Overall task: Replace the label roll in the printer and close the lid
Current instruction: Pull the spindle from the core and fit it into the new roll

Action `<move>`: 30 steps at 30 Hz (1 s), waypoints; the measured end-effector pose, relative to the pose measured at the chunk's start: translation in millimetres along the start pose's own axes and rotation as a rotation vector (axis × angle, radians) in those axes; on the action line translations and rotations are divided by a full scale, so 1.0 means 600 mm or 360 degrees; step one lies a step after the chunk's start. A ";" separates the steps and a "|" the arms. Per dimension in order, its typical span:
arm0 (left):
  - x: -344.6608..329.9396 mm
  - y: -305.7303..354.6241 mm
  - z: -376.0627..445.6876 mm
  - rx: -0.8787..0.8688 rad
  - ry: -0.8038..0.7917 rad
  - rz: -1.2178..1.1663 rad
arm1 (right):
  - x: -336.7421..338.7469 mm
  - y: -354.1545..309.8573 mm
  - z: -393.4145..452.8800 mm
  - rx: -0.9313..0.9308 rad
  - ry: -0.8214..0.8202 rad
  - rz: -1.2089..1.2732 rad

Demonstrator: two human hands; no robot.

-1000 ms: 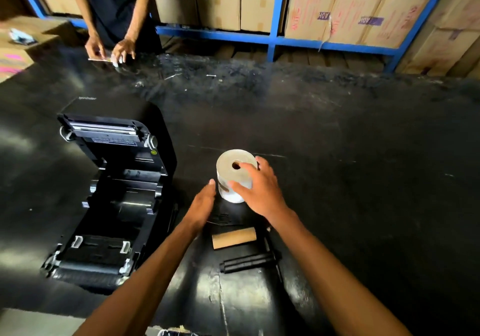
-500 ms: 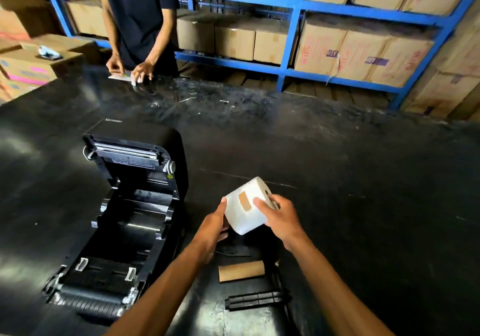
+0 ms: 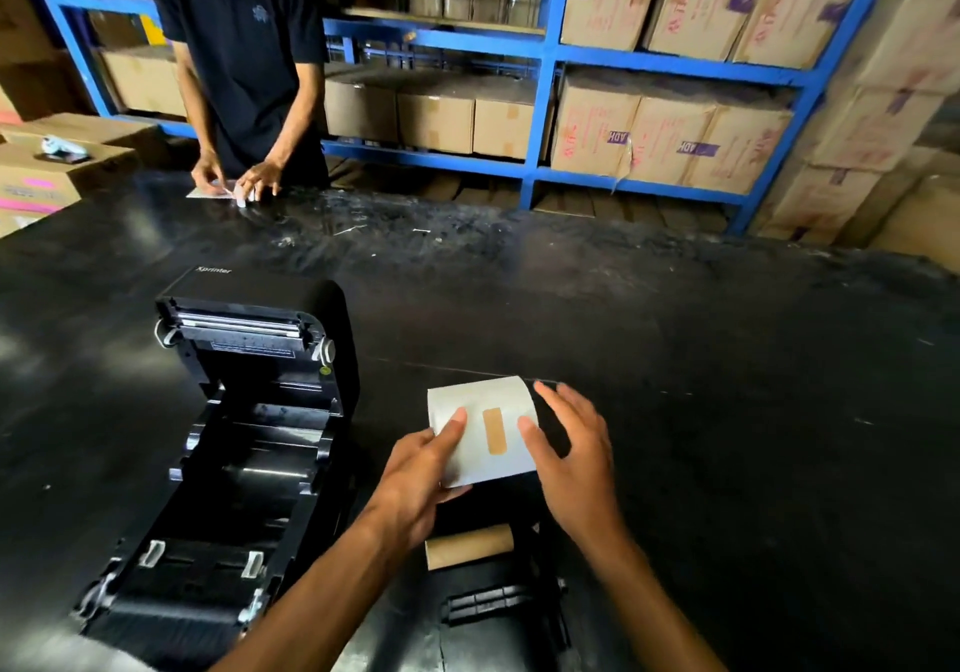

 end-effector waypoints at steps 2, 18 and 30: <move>-0.009 0.014 -0.014 -0.0104 -0.0073 0.0049 | 0.005 -0.039 -0.008 0.0223 0.0018 -0.0168; -0.012 0.037 -0.064 -0.0322 -0.0071 0.0134 | 0.035 -0.092 -0.042 0.0516 0.0310 -0.0351; 0.021 0.013 -0.060 0.0024 0.0202 -0.0107 | 0.041 0.065 -0.079 -0.0070 0.0292 0.0180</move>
Point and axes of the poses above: each hand's wrist, its own z-axis towards the middle knuckle, its own x-axis out of the back of the hand, y = z × x, the point moved 8 cm from there along z, towards the middle knuckle, and after that the axes turned 12 degrees about -z, right-handed, at the moved point
